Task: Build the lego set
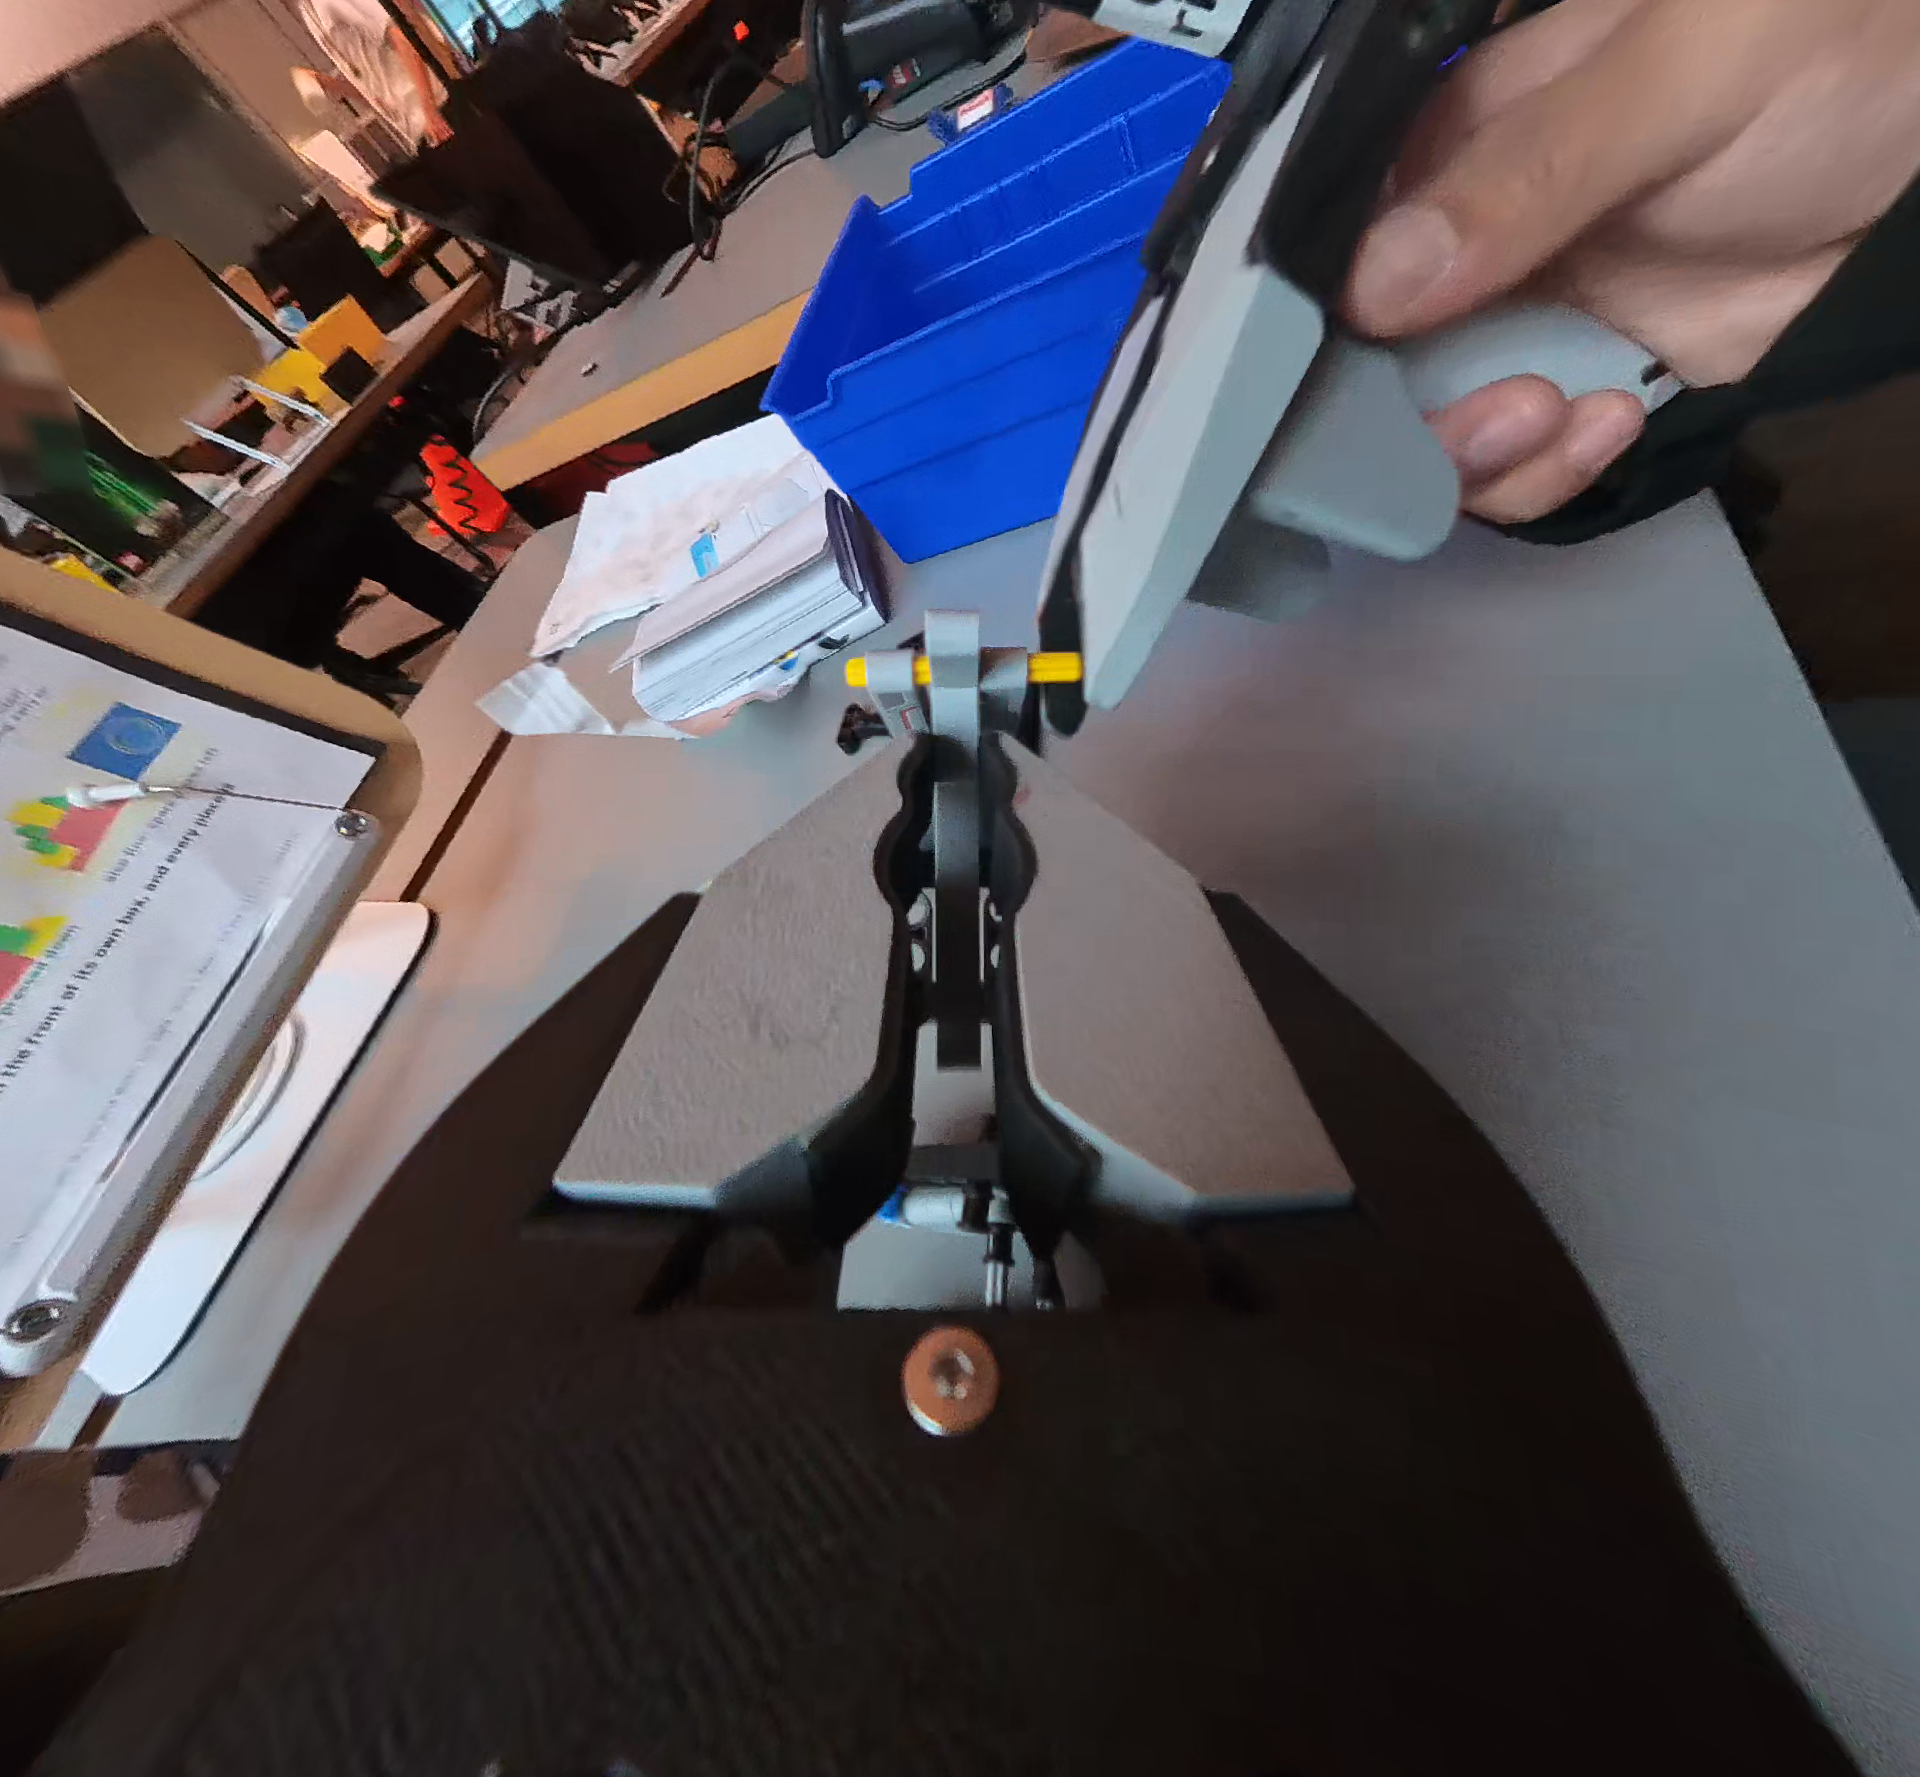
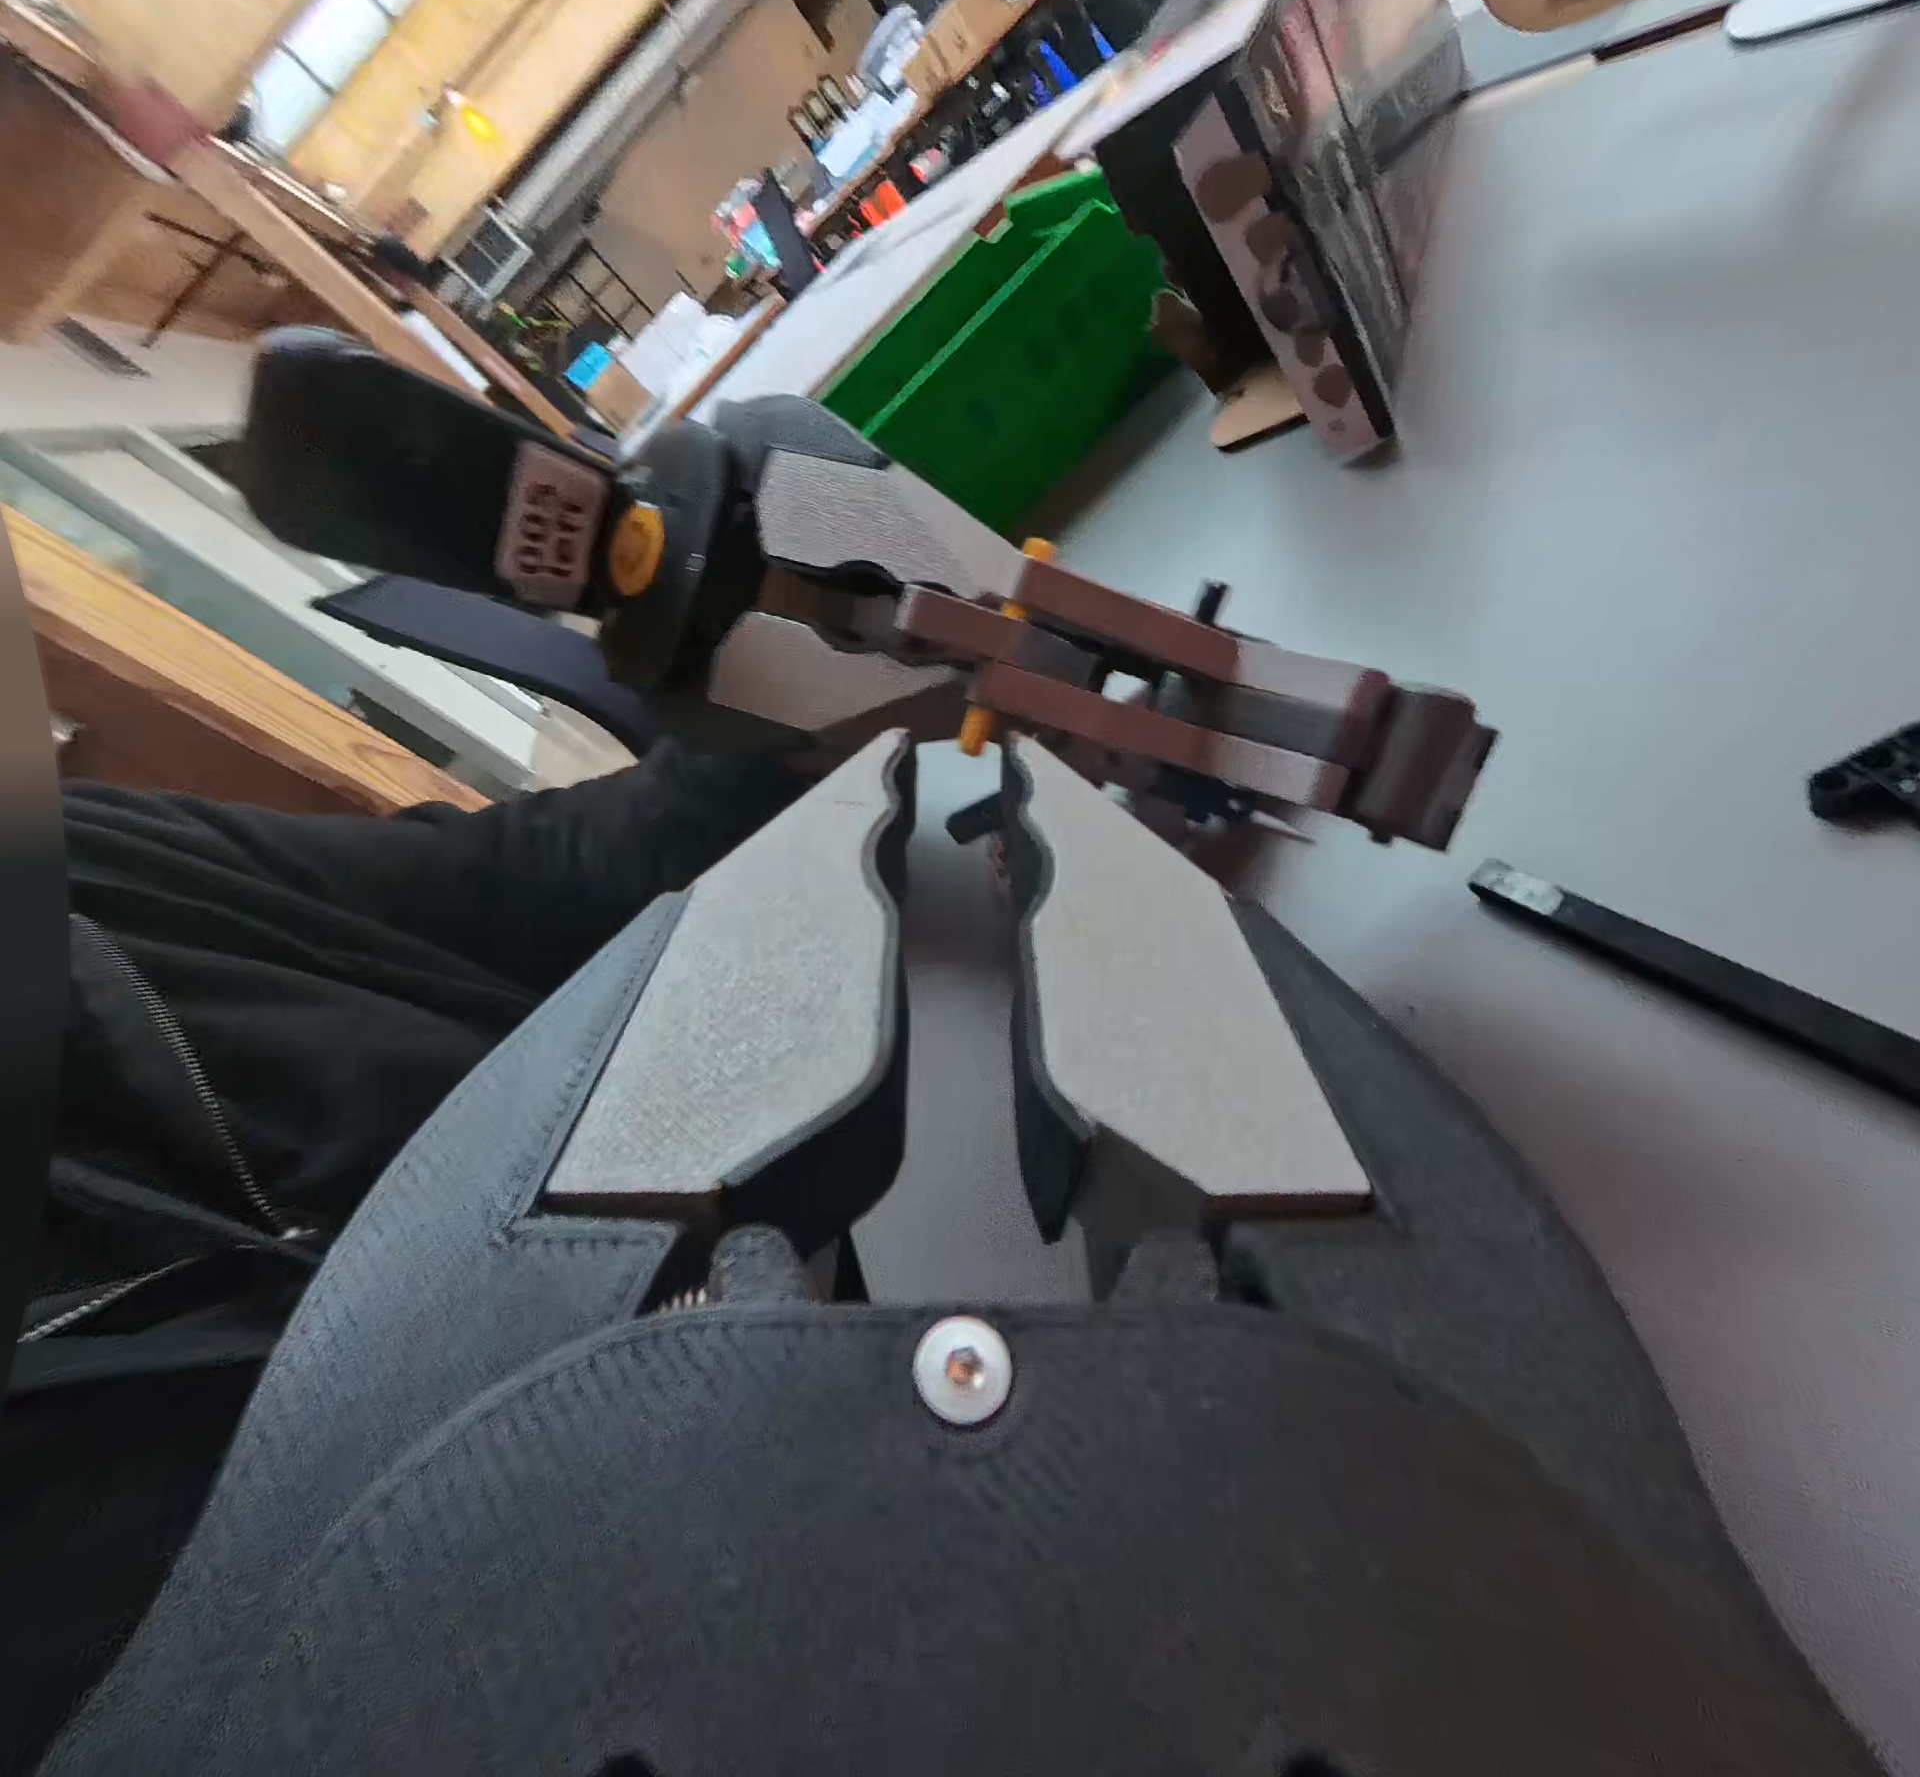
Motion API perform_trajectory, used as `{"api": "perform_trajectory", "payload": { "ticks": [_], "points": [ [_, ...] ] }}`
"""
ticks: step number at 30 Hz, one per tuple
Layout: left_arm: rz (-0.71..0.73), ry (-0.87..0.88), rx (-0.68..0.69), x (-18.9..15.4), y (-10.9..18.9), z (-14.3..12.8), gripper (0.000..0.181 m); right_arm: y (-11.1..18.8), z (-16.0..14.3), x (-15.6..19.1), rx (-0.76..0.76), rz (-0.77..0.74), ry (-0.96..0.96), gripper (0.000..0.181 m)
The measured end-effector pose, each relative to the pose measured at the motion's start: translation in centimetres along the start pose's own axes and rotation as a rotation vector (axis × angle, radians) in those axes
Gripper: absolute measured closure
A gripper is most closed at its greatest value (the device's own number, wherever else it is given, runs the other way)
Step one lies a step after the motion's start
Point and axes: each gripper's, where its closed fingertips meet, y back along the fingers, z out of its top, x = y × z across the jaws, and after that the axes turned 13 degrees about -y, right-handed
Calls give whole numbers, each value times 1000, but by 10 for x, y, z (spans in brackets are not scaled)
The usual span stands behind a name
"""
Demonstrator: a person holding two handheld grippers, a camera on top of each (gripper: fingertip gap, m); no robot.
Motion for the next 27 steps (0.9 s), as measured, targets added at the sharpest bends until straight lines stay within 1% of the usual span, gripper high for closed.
{"api": "perform_trajectory", "payload": {
  "ticks": [6, 7, 11, 13, 15, 18, 20, 24, 27],
  "points": [
    [33, -104, 54, -5, -4, -1, 176, 3, -1, -5, -9, -10, -6, 177],
    [30, -99, 59, -6, -4, -2, 176, 3, -1, -6, -8, -15, -1, 180],
    [58, -89, 88, -3, -5, -5, 175, 2, 1, -9, -25, -27, 0, 181],
    [88, -55, 100, 3, -3, -5, 175, 1, 0, -10, -41, -34, 41, 181],
    [85, -12, 105, 4, -3, -5, 175, -1, -1, -12, -51, -30, 61, 181],
    [97, -39, 129, 0, -9, -10, 175, 0, -6, -20, -43, -51, 63, 181],
    [124, -61, 122, 0, -12, -6, 175, 4, -6, -20, -60, -28, 48, 181],
    [79, -4, 105, -4, -18, -6, 175, 8, -8, -24, -106, 12, 20, 181],
    [93, -18, 120, -7, -20, -8, 175, 9, -11, -28, -135, 34, 2, 181]
  ]
}}
